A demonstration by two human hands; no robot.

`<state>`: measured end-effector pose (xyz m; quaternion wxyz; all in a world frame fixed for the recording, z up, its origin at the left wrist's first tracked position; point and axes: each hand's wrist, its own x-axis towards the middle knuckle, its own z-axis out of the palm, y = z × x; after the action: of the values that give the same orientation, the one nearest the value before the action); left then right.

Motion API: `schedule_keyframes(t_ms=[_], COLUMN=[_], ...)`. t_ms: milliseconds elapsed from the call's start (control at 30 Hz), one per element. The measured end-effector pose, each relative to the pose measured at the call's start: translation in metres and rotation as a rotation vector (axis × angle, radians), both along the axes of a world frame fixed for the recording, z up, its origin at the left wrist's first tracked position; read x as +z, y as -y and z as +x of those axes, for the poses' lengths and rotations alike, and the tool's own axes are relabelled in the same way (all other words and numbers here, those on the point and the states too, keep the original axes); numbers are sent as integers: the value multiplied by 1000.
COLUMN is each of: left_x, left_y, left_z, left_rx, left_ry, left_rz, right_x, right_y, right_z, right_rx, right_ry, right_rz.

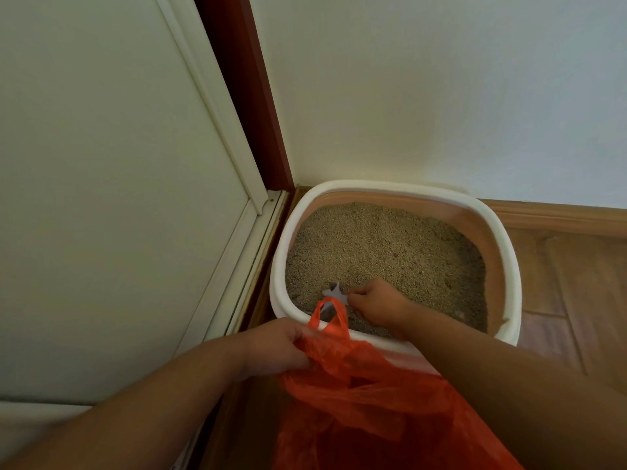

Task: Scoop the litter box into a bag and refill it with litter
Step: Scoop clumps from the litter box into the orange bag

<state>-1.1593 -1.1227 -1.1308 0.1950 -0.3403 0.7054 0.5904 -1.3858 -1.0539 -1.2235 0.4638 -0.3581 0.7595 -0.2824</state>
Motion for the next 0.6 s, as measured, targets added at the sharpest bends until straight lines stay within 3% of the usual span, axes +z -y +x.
schedule_keyframes(t_ms=[167, 467, 600], left_x=[0, 8, 10], left_y=[-1, -3, -3], left_z=[-2, 3, 5], left_rx=[11, -2, -8], left_ry=[-7, 0, 10], left_rz=[-36, -33, -29], right_x=[-17, -11, 0], right_y=[0, -6, -9], right_z=[-1, 0, -3], right_rx=[-70, -255, -202], right_ry=[91, 457, 475], right_rz=[-56, -87, -106])
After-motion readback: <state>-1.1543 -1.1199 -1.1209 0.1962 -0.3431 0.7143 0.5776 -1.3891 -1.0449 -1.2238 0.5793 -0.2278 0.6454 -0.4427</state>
